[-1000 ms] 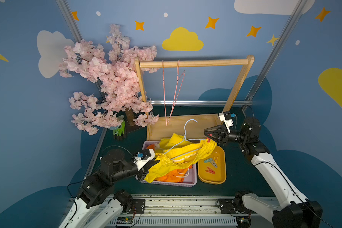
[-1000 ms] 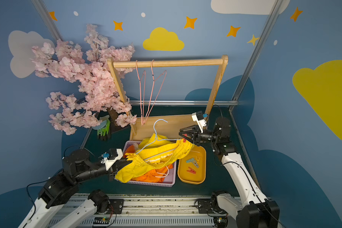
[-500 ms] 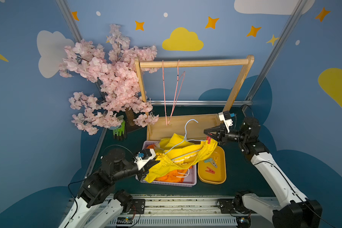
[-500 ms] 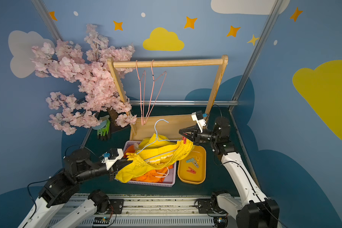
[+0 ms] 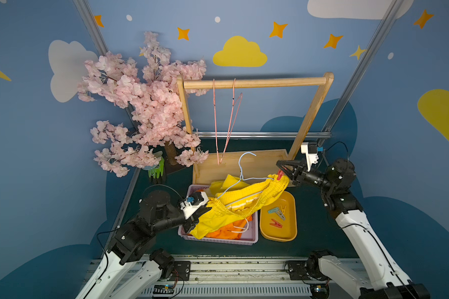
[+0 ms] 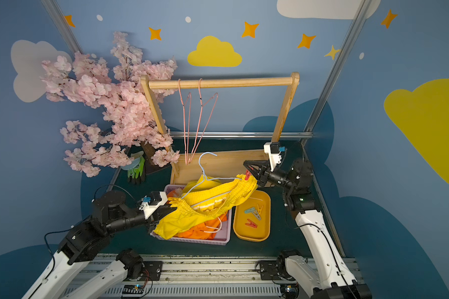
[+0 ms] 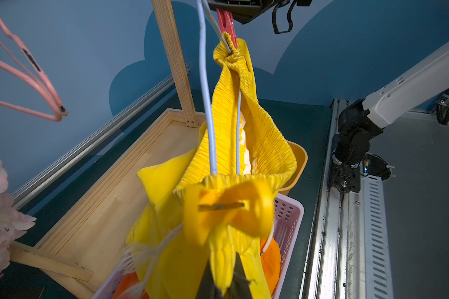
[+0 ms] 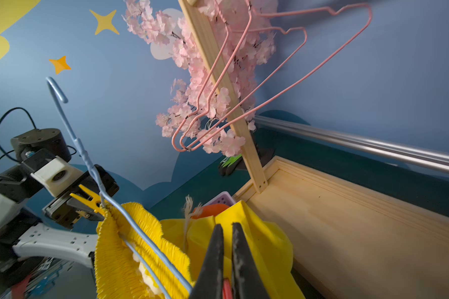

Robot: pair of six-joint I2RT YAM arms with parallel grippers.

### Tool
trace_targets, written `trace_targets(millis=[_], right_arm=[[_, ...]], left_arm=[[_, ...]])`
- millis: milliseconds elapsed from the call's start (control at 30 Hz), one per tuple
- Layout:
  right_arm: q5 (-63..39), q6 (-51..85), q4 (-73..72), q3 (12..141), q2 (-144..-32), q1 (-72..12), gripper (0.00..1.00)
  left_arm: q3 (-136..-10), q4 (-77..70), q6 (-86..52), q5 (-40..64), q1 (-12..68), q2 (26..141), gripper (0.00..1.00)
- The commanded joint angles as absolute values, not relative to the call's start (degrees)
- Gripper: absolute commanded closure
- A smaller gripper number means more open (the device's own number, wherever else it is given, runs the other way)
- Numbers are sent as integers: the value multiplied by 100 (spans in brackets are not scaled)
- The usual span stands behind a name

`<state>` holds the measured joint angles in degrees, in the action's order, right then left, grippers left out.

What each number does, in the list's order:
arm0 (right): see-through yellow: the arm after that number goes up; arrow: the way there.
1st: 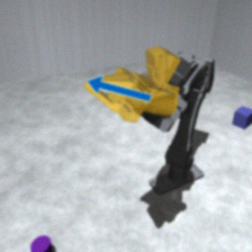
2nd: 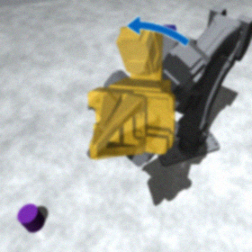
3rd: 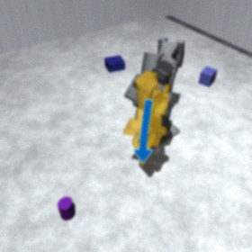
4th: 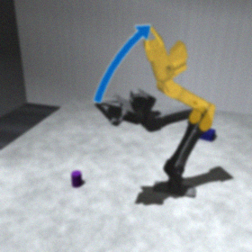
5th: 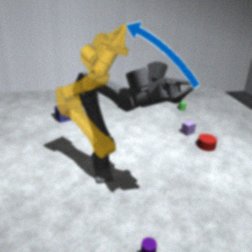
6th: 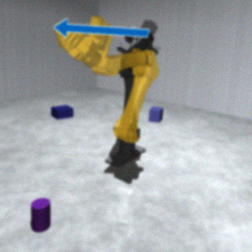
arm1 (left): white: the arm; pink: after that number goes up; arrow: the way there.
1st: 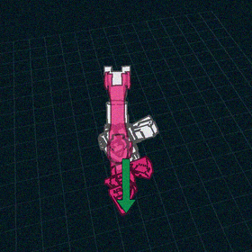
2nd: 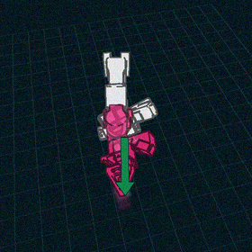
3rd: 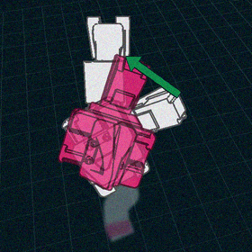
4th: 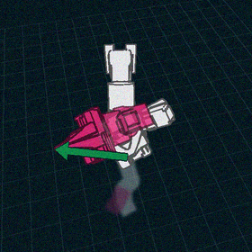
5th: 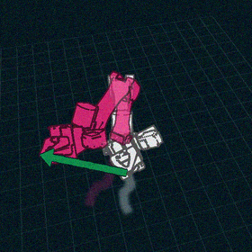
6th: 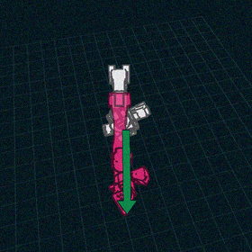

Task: Remove the clothespins securing shorts to the hanger
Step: Remove the clothespin from the hanger, then place the clothespin in the storage box.

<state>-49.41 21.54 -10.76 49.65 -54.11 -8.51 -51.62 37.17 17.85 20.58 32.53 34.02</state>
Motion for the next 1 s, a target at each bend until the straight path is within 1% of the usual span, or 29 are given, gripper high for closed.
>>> trace_targets(millis=[0, 167, 333, 667, 800, 833, 967], right_arm=[[-3962, 2628, -1868, 4658, -5179, -567, 100], [-3781, 2793, -1920, 4478, -5042, -422, 100], [-3313, 2831, -1873, 4277, -4787, -319, 100], [-3161, 2852, -2000, 4138, -4418, -242, 100], [-3002, 2754, -1584, 4254, -4380, -236, 100], [-2921, 2724, -1444, 4245, -4347, -232, 100], [-2611, 2771, -857, 4072, -4116, -255, 100]], left_arm=[[-5104, 4001, 1846, 1875, 3243, 3298, 97], [-5090, 3908, 1828, 1857, 3243, 3209, 97], [-5089, 3903, 1813, 1887, 3243, 3190, 97], [-5119, 3940, 1846, 1857, 3243, 3322, 97], [-5067, 3620, 1788, 1376, 3243, 3228, 97], [-5046, 3534, 1822, 1078, 3243, 3169, 97], [-4928, 3170, 1848, 682, 3243, 2893, 97]])
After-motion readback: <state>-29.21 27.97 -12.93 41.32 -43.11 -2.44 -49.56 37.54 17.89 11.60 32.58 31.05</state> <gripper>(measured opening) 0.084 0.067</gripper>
